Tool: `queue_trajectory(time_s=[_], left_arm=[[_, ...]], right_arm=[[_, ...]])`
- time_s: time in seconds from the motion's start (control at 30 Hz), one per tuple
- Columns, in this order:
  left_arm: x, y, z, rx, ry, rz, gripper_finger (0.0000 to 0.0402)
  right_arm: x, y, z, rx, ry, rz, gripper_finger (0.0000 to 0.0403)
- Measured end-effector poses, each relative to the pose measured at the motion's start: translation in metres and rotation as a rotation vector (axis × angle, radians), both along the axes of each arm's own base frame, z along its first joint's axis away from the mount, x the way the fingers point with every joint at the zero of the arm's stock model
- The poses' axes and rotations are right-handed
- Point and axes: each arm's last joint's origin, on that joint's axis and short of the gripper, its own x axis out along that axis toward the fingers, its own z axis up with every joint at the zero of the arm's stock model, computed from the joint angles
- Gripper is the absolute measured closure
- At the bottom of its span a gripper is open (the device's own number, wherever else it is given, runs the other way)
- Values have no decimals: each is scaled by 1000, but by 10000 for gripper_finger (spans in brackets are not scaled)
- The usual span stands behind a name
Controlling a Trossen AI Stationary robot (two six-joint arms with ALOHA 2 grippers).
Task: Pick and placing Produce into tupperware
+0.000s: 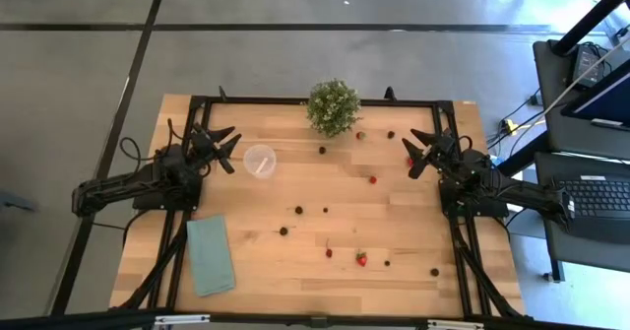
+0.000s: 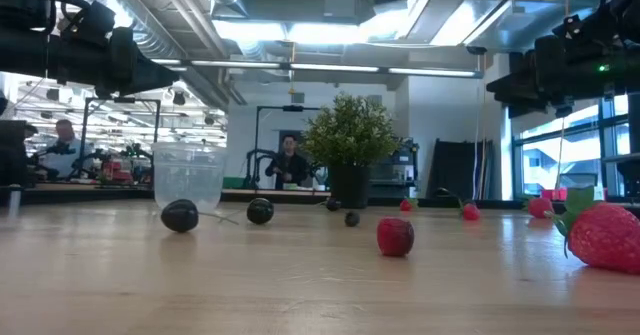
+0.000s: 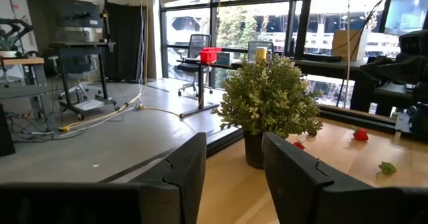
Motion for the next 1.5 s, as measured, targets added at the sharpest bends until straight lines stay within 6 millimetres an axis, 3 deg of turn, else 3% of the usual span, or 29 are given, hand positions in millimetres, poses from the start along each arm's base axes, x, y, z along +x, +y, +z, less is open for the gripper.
queue_trajectory(time_s=[1.5], left_arm=[[0, 0, 0, 0, 0, 0, 262]], right_arm=[[-1, 0, 6, -16, -62, -1, 186]])
